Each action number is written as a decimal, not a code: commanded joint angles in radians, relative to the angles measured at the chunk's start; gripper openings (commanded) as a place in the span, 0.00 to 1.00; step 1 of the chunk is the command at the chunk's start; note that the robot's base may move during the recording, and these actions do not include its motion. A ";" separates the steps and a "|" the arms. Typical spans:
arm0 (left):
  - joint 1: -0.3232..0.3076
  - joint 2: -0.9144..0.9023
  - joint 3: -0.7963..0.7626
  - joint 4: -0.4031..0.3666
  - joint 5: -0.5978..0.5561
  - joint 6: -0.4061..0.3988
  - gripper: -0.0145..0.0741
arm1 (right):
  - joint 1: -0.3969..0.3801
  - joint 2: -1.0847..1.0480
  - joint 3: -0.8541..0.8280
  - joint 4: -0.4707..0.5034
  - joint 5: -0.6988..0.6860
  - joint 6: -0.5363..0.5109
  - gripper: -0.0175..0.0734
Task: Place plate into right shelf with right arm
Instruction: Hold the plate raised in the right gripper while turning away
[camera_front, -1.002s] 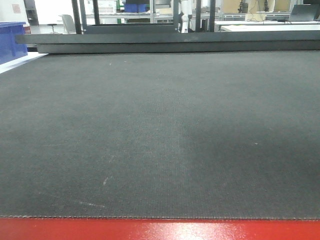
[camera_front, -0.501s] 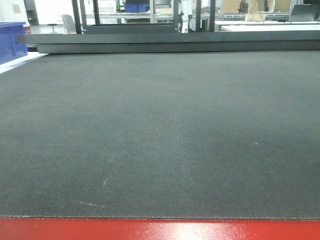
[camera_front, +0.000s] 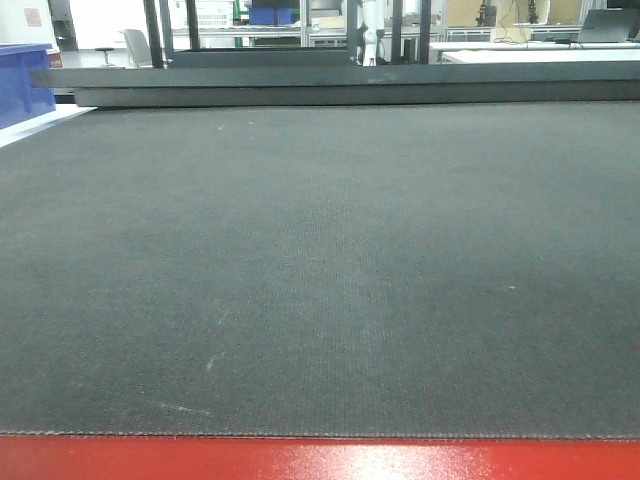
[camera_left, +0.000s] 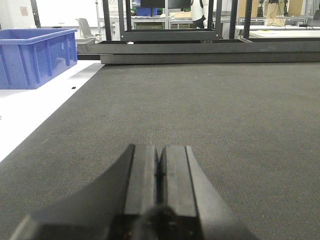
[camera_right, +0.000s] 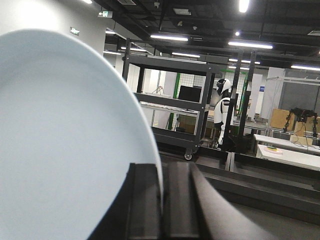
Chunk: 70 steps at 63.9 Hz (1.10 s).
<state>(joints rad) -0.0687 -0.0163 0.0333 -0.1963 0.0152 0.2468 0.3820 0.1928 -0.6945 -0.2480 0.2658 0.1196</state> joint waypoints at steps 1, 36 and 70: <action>-0.012 -0.011 0.008 -0.002 -0.084 -0.002 0.11 | -0.005 0.013 -0.028 -0.012 -0.093 -0.005 0.26; -0.007 -0.011 0.008 -0.002 -0.084 -0.002 0.11 | -0.005 0.012 -0.028 -0.012 -0.090 -0.005 0.26; -0.007 -0.011 0.008 -0.002 -0.084 -0.002 0.11 | -0.005 0.011 -0.028 -0.012 -0.091 -0.005 0.26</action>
<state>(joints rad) -0.0740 -0.0163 0.0333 -0.1963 0.0133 0.2468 0.3820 0.1882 -0.6945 -0.2487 0.2635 0.1196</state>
